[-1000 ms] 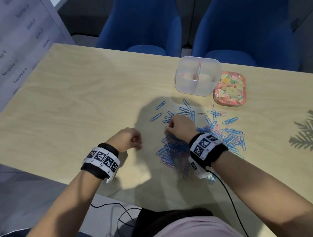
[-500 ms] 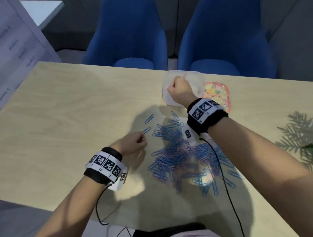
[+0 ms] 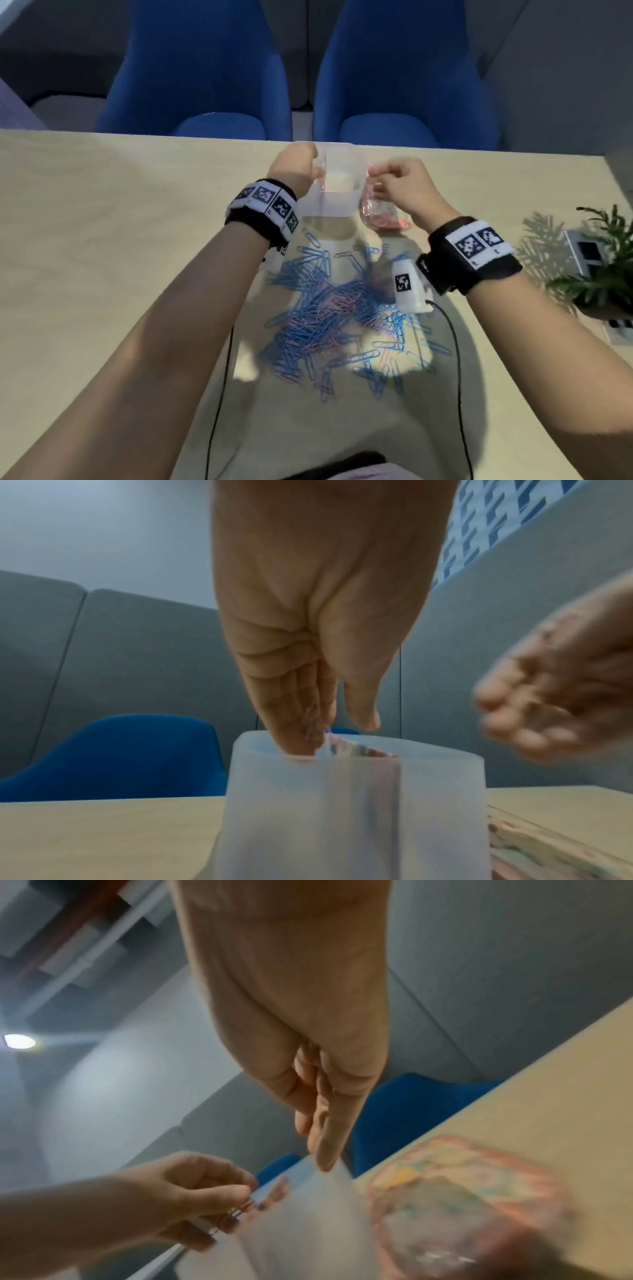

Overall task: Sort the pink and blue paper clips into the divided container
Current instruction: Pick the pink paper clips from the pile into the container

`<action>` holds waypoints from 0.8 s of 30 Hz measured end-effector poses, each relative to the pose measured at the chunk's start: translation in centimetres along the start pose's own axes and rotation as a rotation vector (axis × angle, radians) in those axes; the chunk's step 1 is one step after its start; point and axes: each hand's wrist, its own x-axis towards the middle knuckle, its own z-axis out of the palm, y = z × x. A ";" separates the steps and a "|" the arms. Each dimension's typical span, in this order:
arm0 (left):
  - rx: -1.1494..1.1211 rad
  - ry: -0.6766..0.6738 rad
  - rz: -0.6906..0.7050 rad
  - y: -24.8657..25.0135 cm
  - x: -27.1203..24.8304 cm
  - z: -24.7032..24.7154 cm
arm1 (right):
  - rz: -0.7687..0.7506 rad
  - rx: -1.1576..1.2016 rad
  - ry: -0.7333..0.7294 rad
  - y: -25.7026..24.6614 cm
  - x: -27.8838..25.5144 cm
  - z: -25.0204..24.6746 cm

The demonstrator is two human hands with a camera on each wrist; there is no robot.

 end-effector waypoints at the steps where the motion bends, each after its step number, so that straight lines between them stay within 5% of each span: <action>1: 0.012 -0.006 0.003 0.0 0.3 0.3 | 0.039 0.006 -0.003 1.7 -0.5 -1.0; 6: 0.108 0.302 0.369 1.2 -1.9 2.5 | -0.029 -0.400 0.022 9.1 -2.8 -4.2; 9: 0.046 0.047 0.413 1.8 -4.1 5.7 | -0.082 -0.600 -0.094 10.7 -4.1 -4.0; 13: 0.098 -0.178 0.257 0.7 -5.3 9.5 | -0.137 -0.792 -0.181 11.4 -5.0 -3.3; 18: 0.077 -0.206 0.200 0.2 -5.9 10.7 | -0.032 -0.590 -0.139 12.2 -5.2 -3.5; 21: 0.084 -0.232 0.202 0.0 -6.0 10.7 | 0.088 -0.333 0.037 12.7 -5.5 -4.3; 24: 0.103 -0.233 0.219 0.0 -6.1 10.7 | 0.023 -0.481 0.183 12.4 -5.9 -4.5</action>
